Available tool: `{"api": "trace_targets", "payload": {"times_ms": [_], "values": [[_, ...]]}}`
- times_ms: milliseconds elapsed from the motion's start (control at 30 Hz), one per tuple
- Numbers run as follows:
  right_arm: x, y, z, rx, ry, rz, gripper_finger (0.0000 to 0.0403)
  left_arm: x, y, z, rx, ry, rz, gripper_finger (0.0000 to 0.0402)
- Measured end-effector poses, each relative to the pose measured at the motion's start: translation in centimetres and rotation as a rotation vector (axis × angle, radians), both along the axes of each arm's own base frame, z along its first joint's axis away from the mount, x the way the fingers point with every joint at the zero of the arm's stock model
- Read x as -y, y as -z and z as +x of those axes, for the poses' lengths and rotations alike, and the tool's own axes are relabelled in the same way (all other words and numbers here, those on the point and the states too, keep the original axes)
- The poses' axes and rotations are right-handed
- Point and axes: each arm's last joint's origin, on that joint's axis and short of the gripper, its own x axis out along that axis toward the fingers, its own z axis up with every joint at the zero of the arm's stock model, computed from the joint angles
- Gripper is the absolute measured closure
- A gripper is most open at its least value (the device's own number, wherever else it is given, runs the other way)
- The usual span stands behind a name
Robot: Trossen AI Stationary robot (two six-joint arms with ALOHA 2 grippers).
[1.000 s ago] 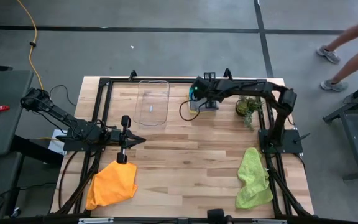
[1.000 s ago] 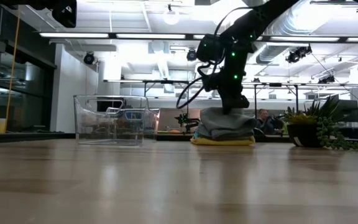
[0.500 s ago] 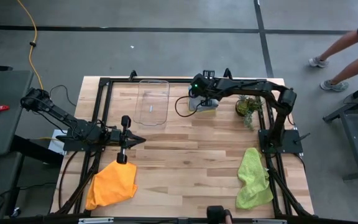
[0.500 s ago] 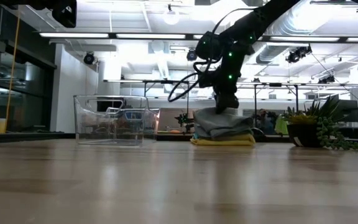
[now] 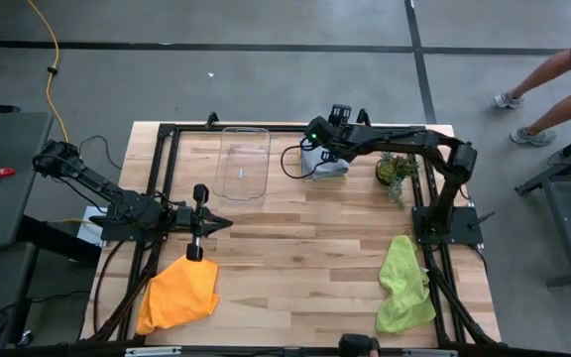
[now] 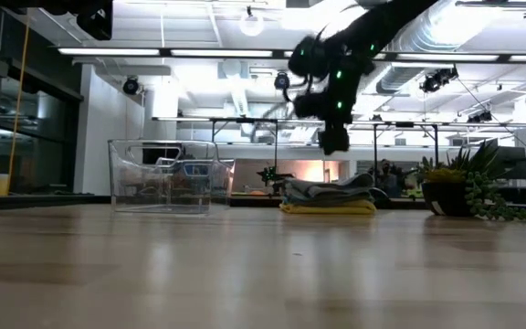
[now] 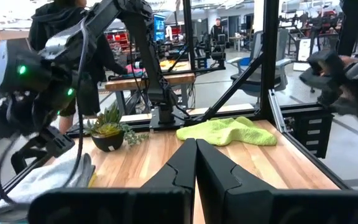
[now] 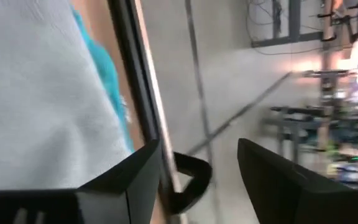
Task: Fold microfiber towels
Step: Fold the green microfiber cloth
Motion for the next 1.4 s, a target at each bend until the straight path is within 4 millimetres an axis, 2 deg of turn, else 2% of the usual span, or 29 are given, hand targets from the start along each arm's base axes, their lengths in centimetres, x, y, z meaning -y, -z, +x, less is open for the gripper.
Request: {"api": "trace_targets", "payload": {"times_ms": [167,267,400,600,700,767,867,1033,1400], "values": [[-2.7,-2.7,-1.0,0.213,0.022,0.159,0.0206,0.0,0.2,0.0,-0.023,0.001,0.009,0.0401],[-5.1,-3.6,-1.6,0.348,-0.023,0.275,0.0212,0.0,0.2,0.0,-0.023,0.000,0.008,0.0401],[-9.9,-2.8,-2.6,0.519,-0.152,0.372,0.0215,0.0,0.2,0.0,-0.022,0.001,0.005,0.0401],[-17.7,-1.1,-4.6,0.979,-0.450,0.503,0.0215,0.0,0.2,0.0,-0.019,0.002,-0.010,0.0401],[-20.7,-0.8,-5.6,1.190,-0.624,0.541,0.0215,0.0,0.2,0.0,-0.017,-0.003,-0.011,0.0402],[-22.0,-0.5,-6.3,1.273,-0.716,0.530,0.0215,0.0,0.2,0.0,-0.015,-0.004,-0.012,0.0402],[-23.0,-0.4,-7.0,1.324,-0.806,0.503,0.0215,0.0,0.1,0.0,-0.010,-0.007,-0.006,0.0402],[-23.7,-0.1,-7.1,1.296,-0.819,0.523,0.0215,-0.1,0.1,0.0,-0.005,-0.020,-0.008,0.0402],[-23.7,0.1,-7.1,1.270,-0.823,0.519,0.0215,-0.1,-0.1,0.0,0.016,-0.022,-0.014,0.0402]]}}
